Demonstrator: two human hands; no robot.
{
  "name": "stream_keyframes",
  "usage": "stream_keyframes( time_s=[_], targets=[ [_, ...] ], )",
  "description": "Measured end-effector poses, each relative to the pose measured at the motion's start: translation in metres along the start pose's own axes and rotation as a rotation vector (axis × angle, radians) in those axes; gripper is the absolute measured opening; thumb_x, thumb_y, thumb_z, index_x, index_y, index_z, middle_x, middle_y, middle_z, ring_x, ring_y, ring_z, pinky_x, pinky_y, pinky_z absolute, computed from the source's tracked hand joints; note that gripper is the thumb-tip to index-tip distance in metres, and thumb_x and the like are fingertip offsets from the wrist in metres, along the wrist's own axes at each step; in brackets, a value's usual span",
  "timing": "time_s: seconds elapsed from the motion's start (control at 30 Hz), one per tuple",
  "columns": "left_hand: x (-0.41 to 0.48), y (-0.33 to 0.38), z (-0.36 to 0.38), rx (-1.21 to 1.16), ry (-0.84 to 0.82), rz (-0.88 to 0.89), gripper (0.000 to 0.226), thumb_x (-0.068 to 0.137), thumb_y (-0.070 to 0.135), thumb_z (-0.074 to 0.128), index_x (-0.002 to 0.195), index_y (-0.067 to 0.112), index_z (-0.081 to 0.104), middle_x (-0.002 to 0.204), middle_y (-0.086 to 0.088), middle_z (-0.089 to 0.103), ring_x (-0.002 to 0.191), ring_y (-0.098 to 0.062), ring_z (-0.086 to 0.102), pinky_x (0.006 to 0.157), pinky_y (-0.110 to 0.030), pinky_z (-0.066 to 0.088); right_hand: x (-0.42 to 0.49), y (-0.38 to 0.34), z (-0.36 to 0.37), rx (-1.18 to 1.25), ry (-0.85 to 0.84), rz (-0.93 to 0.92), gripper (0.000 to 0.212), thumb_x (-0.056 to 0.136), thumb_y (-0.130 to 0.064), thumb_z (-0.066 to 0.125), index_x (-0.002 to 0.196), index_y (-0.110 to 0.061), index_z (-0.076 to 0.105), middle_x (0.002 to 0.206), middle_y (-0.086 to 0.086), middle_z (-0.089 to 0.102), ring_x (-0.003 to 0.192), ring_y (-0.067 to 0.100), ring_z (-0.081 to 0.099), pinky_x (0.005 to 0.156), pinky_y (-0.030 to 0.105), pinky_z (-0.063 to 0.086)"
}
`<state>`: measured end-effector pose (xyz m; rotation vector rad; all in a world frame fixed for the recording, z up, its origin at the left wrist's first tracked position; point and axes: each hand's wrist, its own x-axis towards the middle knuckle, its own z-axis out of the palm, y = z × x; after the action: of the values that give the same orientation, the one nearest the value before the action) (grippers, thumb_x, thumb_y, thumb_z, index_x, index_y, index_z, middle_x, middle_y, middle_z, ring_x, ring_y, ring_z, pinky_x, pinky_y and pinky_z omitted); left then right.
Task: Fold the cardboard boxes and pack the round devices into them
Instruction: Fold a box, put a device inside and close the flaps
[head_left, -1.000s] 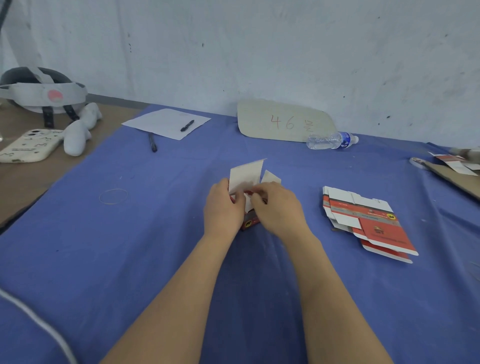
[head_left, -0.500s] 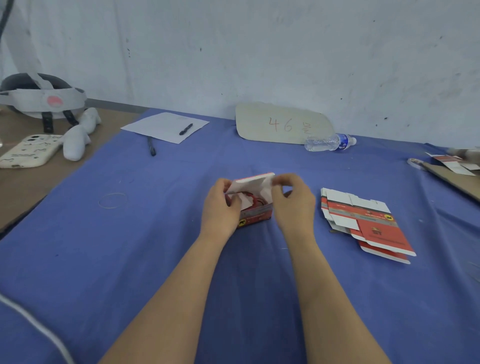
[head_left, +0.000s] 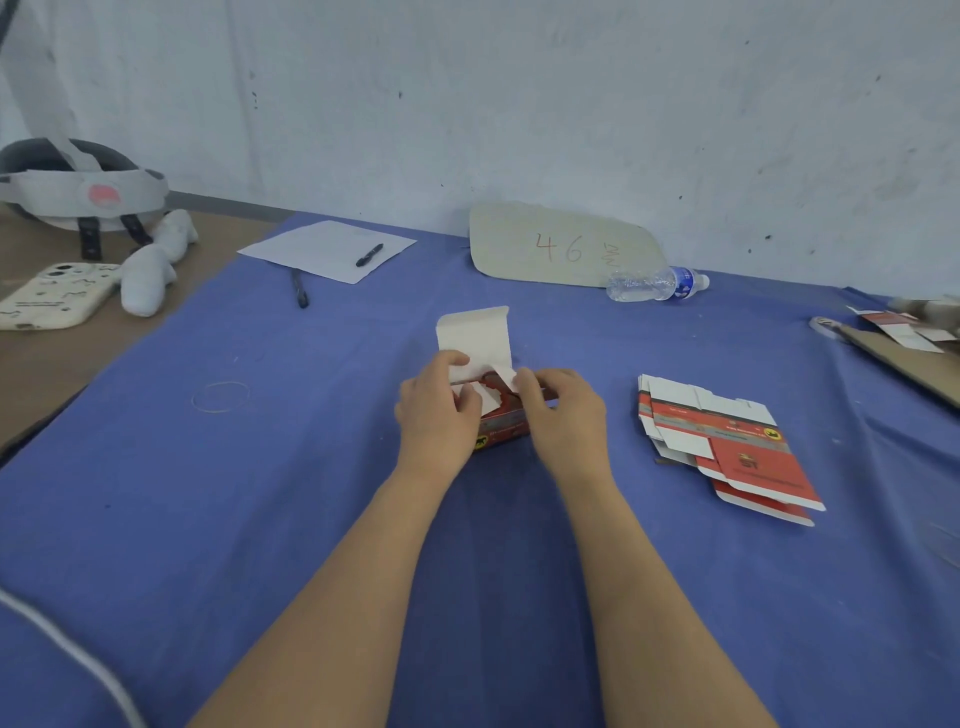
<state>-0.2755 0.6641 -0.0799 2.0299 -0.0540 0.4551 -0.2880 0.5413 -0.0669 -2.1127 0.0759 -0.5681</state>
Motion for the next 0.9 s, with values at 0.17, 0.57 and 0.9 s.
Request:
stream_keyframes(
  time_s=[0.17,0.57,0.9],
  targets=[
    [-0.001,0.001,-0.003,-0.126,-0.057,0.044,0.036,0.092,0.001,0.044,0.118,0.022,0.057,0.092,0.002,0.055,0.074,-0.008,0.048,0.063,-0.008,0.037,0.002,0.005,0.004,0.005,-0.020,0.016,0.009,0.093,-0.022,0.058,0.087,-0.020,0.065,0.103,-0.006,0.050,0.074,-0.003,0.050,0.062,0.002,0.037],
    [-0.001,-0.003,-0.002,-0.243,0.044,0.017,0.028,0.091,0.003,0.054,0.103,0.023,0.038,0.098,0.015,0.049,0.078,0.000,0.056,0.069,-0.018,0.047,0.001,0.007,0.006,0.005,-0.111,0.033,0.008,0.094,-0.026,0.055,0.092,-0.026,0.062,0.106,-0.006,0.053,0.078,0.003,0.052,0.063,0.014,0.037],
    [-0.002,0.008,-0.013,-0.413,-0.205,-0.016,0.033,0.096,0.007,0.037,0.091,0.029,0.062,0.117,-0.001,0.056,0.110,-0.014,0.054,0.093,-0.024,0.046,0.002,0.011,0.000,0.186,-0.160,0.020,0.045,0.094,-0.016,0.054,0.136,-0.030,0.044,0.119,-0.007,0.048,0.098,0.006,0.055,0.075,0.008,0.040]
  ],
)
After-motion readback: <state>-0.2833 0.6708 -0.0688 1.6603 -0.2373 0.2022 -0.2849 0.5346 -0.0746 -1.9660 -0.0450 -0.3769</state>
